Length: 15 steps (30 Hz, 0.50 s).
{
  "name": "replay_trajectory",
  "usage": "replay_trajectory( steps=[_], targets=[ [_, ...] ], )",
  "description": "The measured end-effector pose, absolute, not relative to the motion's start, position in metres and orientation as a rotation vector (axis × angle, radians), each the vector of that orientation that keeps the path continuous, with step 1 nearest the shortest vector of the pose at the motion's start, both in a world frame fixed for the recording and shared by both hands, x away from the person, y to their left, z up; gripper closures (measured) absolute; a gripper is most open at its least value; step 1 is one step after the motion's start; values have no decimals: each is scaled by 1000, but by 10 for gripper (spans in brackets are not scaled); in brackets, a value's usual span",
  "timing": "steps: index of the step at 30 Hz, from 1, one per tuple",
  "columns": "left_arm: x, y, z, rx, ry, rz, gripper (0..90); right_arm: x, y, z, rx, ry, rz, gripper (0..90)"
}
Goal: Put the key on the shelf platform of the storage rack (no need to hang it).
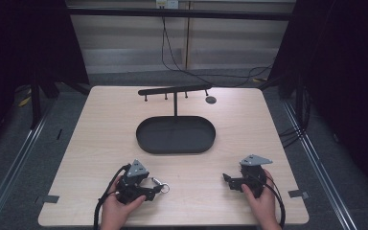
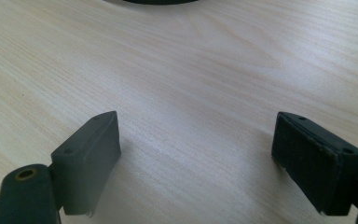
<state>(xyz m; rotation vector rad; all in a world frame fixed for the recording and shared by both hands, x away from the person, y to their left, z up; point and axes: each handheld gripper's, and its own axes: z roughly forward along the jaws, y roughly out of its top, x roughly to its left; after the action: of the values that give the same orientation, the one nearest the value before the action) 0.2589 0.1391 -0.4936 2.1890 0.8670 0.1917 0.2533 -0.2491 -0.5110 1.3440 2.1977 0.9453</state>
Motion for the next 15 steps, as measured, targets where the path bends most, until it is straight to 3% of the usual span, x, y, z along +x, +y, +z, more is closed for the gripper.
replay_trajectory(
  steps=[15],
  targets=[
    [261,124,-496,2231,867,212,341,253,-249,-511,1344,2197,946,150]
  ],
)
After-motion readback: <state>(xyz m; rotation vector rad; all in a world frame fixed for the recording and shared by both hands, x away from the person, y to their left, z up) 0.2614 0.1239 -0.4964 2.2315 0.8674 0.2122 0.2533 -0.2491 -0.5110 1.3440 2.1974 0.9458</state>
